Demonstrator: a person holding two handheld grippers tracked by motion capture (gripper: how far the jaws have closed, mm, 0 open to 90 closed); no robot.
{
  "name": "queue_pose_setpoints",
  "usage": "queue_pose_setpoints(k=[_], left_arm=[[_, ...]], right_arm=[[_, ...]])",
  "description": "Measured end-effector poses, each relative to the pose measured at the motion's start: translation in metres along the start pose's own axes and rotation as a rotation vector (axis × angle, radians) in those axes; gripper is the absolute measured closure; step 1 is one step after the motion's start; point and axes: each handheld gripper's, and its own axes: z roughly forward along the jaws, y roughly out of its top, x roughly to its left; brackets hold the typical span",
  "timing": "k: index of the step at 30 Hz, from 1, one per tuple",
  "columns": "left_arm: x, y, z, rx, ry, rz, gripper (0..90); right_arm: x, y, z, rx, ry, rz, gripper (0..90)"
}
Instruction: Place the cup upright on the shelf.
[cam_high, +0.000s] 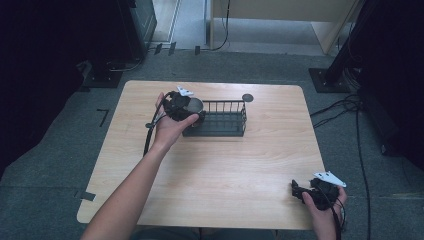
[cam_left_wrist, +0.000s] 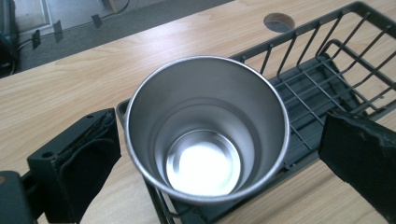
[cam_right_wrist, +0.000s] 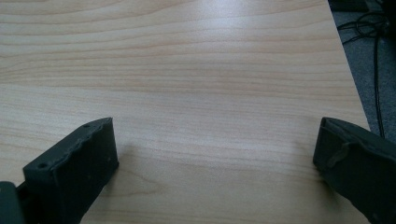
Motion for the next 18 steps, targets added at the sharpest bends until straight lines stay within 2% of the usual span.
queue_pose_setpoints(k=[8,12,18], left_arm=[[0.006,-0.014,-0.015,-0.034,0.004,-0.039,0.0],[0.008,-0.019,-0.023,-0.044,0.004,-0.043,0.0],[0.008,-0.032,-0.033,-0.037,0.023,-0.057,0.0]], right_arm=[[0.000,0.000,0.000,0.000,0.000,0.000,0.0],[0.000,0.000,0.000,0.000,0.000,0.000,0.0],[0.000,0.000,0.000,0.000,0.000,0.000,0.0]])
